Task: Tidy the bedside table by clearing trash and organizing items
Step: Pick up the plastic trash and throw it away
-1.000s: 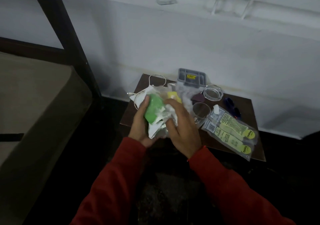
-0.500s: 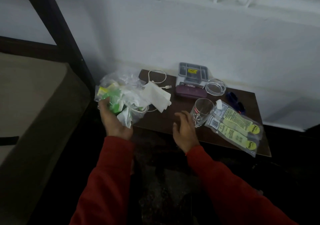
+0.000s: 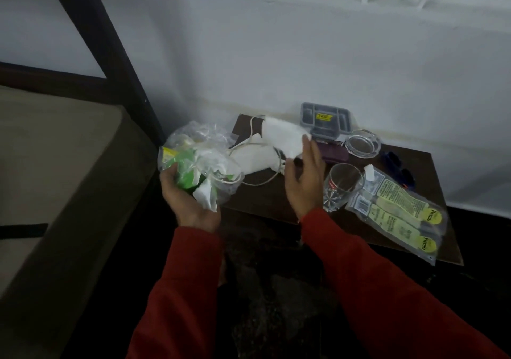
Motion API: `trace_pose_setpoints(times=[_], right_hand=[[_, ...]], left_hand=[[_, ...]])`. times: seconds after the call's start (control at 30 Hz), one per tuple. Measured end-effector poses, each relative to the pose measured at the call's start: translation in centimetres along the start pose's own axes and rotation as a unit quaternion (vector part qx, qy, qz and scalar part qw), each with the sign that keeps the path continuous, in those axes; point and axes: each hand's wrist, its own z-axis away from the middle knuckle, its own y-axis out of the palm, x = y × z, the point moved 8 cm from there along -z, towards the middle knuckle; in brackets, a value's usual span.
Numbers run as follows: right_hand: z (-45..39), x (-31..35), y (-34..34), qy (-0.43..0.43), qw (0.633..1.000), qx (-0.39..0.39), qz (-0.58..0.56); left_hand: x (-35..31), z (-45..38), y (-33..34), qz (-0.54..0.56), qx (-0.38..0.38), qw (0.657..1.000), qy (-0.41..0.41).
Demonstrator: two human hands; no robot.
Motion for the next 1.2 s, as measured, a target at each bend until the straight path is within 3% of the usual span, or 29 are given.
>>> trace_pose_setpoints(times=[0.13,0.3,0.4,0.47,0.6,0.73,0.8,0.9,1.0,1.1,1.2], right_hand=[[-1.0,-0.6,0.4,0.05,0.999,0.005,-0.009],[-0.1,-1.8,1.0,0.103,0.988,0.054,0.1],[0.6,-1.1,0.9,0.04,0.988,0.029,0.145],[0.5,-1.3,2.3,0.002,0.975,0.088,0.204],[0.6,-3.7,5.1,0.022,0.93,0.235,0.281],[0.4,-4.9,5.9,-0.004,0.898,0.274,0.345],[0.1,-4.3,4.9,-0.01,0.922,0.223,0.317],[0.8,-2.1,2.0,-0.001,0.987,0.077,0.144],[2.9,1.1,-1.5,-0.05,0.997,-0.049,-0.027],[5.0,3.9,-2.6,-0.107,0.992,-0.003,-0.07],[6.9,5.7,-2.5,-0.151,0.984,0.097,0.02]], left_hand=[[0.4,0.5,0.2,0.003,-0.008,1.0,-0.004],[1.0,0.4,0.5,0.008,0.008,1.0,-0.029],[1.4,0.7,0.8,0.011,0.014,0.999,-0.044],[1.6,0.9,1.0,0.003,0.014,0.999,-0.052],[1.8,1.0,1.1,-0.018,0.016,0.997,-0.068],[1.9,0.4,0.6,-0.027,0.018,0.997,-0.074],[2.1,-0.1,-0.2,-0.049,0.011,0.996,-0.07],[2.9,-0.8,-0.6,-0.096,0.009,0.993,-0.066],[3.6,-0.4,-0.6,-0.188,-0.029,0.982,-0.025],[4.8,0.1,-0.6,-0.323,-0.017,0.946,0.036],[7.7,1.9,0.9,-0.369,0.063,0.927,-0.004]])
